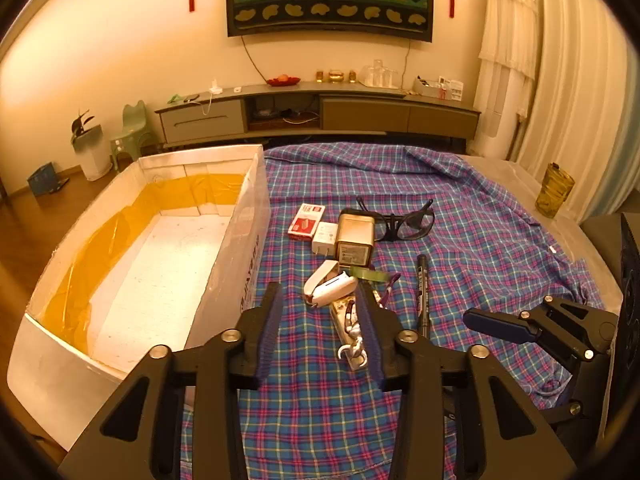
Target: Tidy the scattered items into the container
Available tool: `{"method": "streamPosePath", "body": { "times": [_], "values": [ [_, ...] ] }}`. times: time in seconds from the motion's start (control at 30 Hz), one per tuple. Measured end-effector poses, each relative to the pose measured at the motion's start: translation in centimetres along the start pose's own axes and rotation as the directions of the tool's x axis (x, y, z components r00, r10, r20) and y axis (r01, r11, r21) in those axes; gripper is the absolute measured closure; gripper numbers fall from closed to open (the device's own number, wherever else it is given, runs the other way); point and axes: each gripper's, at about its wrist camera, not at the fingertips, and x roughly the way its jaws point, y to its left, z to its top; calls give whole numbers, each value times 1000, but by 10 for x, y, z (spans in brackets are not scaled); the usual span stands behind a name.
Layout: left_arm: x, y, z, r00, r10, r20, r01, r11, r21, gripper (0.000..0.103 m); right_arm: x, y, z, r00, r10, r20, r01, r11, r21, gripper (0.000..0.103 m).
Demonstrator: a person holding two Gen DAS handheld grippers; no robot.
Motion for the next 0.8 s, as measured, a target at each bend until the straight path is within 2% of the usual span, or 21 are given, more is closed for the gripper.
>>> {"method": "streamPosePath", "body": {
  "times": [0.4,0.73,0.8],
  "values": [
    [8,0,-3,1000,-3,-16,3,1000,5,57,1,-3,-2,1000,8,-14,-8,1000,13,42],
    [27,-18,-11,996,-78,-36,80,995,60,57,4,-25,-14,998,0,-66,4,998,56,41],
    [36,-23,-14,994,-88,-71,93,993,73,57,6,-31,-17,997,0,-83,6,998,68,40]
  ]
}}
